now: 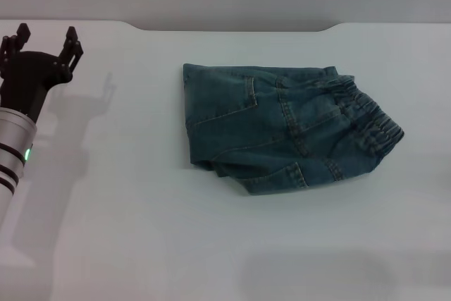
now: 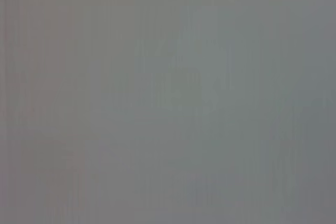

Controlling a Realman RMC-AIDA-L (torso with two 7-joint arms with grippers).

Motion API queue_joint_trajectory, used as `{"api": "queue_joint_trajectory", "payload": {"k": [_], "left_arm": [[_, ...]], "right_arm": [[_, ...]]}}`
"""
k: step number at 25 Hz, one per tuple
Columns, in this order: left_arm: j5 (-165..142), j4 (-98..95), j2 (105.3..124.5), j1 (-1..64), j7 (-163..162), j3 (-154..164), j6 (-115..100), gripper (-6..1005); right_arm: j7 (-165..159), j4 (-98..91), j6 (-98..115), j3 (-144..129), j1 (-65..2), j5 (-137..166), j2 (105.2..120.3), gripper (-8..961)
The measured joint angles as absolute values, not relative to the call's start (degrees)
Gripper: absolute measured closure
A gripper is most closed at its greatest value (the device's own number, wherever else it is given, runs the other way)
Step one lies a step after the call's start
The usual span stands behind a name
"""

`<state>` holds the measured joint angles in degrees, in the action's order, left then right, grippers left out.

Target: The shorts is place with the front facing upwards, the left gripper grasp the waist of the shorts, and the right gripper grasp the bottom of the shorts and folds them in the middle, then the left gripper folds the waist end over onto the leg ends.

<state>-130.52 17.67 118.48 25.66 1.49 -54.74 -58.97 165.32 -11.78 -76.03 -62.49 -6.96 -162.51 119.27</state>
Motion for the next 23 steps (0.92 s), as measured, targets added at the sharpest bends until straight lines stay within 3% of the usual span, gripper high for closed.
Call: {"api": "queue_joint_trajectory", "payload": {"k": [23], "left_arm": [[-130.9, 18.7, 118.66, 24.4, 1.0, -54.3, -59.3, 209]], "right_arm": [[165.3, -11.8, -76.0, -62.5, -7.1, -162.4, 119.26, 226]]}}
